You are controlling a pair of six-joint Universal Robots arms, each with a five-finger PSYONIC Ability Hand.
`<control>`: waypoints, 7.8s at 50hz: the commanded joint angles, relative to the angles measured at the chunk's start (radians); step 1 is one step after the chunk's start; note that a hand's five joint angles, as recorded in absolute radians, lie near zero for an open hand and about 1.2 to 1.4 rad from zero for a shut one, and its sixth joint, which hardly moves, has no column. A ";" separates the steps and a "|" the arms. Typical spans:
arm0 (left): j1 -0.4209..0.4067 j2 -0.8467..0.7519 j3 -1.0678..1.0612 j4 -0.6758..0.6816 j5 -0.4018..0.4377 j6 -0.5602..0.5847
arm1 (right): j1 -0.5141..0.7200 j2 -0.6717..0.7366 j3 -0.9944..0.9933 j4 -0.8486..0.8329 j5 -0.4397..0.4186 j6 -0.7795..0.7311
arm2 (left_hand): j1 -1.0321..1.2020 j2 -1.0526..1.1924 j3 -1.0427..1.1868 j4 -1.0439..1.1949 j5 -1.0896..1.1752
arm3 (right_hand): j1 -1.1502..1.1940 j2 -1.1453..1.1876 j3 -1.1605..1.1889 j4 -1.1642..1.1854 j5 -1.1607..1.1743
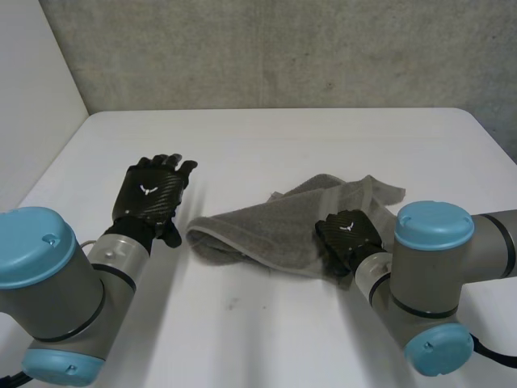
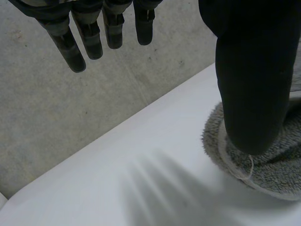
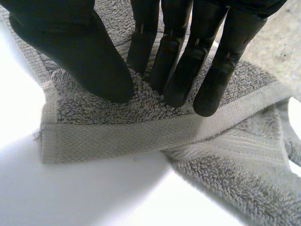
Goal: Fold the towel.
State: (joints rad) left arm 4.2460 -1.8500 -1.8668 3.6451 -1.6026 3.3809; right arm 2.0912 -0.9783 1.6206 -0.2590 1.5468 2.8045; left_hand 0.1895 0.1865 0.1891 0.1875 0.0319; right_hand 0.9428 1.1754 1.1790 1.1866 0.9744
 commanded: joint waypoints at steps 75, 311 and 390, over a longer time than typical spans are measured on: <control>0.029 0.153 0.291 -0.085 -0.071 -0.505 | -0.171 -0.556 -0.071 0.205 -0.083 0.021 | 1.207 1.210 1.207 1.209 1.190 | 0.453 0.221 0.217 0.210 0.247; 0.310 -0.319 0.213 -0.194 0.227 0.196 | -0.421 -0.169 0.078 -0.060 -0.105 -0.094 | 0.482 0.485 0.482 0.484 0.465 | 0.453 0.221 0.217 0.210 0.247; 0.310 -0.316 0.285 -0.227 0.230 0.147 | -0.419 -0.149 0.084 -0.063 -0.105 -0.095 | 0.447 0.450 0.447 0.449 0.430 | 0.453 0.221 0.217 0.210 0.247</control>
State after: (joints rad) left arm 4.5559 -2.1737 -1.5553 3.4218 -1.3729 3.5237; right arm 1.6721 -1.1290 1.7028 -0.3221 1.4420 2.7090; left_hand 0.6905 0.6890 0.6946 0.6929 0.5191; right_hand 0.9612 1.1819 1.1883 1.1948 0.9954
